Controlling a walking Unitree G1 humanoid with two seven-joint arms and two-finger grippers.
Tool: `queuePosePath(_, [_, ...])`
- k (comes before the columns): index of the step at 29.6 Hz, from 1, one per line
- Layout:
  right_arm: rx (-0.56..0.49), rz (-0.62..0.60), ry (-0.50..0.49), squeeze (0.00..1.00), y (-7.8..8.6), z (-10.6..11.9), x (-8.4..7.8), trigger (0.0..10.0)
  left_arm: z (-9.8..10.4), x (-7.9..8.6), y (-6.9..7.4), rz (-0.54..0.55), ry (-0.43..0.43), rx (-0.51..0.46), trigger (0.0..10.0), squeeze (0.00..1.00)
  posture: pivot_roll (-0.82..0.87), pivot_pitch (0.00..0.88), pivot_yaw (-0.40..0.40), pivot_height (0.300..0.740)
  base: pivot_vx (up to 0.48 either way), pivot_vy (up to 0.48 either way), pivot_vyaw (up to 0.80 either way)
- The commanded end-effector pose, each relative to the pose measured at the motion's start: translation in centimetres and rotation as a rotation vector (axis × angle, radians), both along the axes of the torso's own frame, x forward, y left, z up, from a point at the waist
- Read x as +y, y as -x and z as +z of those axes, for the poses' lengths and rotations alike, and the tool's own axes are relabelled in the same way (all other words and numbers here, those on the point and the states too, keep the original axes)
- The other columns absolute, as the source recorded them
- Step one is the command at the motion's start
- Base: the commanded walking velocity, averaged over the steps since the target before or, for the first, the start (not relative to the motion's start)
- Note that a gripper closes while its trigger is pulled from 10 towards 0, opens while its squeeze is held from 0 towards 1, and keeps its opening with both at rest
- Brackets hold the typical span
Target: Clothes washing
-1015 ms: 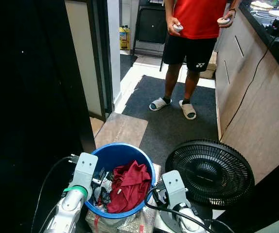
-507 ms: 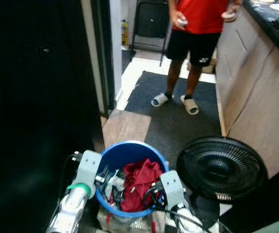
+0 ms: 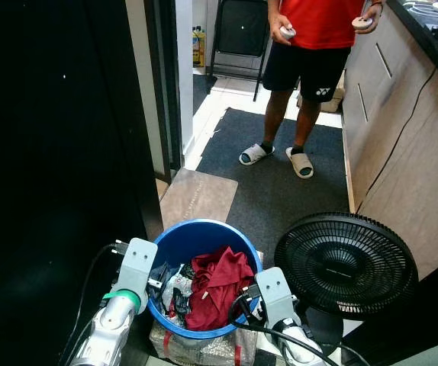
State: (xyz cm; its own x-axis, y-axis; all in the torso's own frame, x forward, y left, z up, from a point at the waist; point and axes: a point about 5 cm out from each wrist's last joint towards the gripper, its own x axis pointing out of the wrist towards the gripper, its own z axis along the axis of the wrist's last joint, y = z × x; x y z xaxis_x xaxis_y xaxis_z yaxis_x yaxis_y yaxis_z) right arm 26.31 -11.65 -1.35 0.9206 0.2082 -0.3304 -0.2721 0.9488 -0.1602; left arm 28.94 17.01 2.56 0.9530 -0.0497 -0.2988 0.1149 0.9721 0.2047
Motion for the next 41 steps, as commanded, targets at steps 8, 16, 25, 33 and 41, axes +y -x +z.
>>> queuePosePath(8, [0.03,0.02,0.02,0.0,0.6,-0.6,0.0,10.0,-1.7,0.4,1.4,-0.034,-0.016,0.079,10.0,0.0,0.06,0.002,0.015,0.74,0.0,0.0,0.0])
queuePosePath(16, [-0.031,0.053,0.033,0.0,0.0,0.2,0.5,10.0,-1.0,0.6,2.0,-0.099,-0.076,0.015,10.0,0.0,0.08,0.021,0.006,0.74,0.0,0.0,0.0])
queuePosePath(25, [-0.123,0.051,0.016,0.0,-1.5,2.0,0.8,10.0,-0.1,2.1,2.7,-0.152,-0.156,-0.035,10.0,0.0,0.09,0.037,0.001,0.74,0.0,0.0,0.0])
queuePosePath(33, [-0.151,0.075,0.007,0.0,-1.1,2.2,1.4,10.0,1.0,0.6,3.4,-0.297,-0.213,-0.118,10.0,0.0,0.1,0.059,-0.002,0.74,0.0,0.0,0.0])
queuePosePath(41, [-0.089,-0.007,-0.013,0.0,-0.5,1.2,0.0,10.0,-0.5,-0.2,3.2,-0.174,-0.032,-0.004,10.0,0.0,0.06,0.03,0.025,0.74,0.0,0.0,0.0])
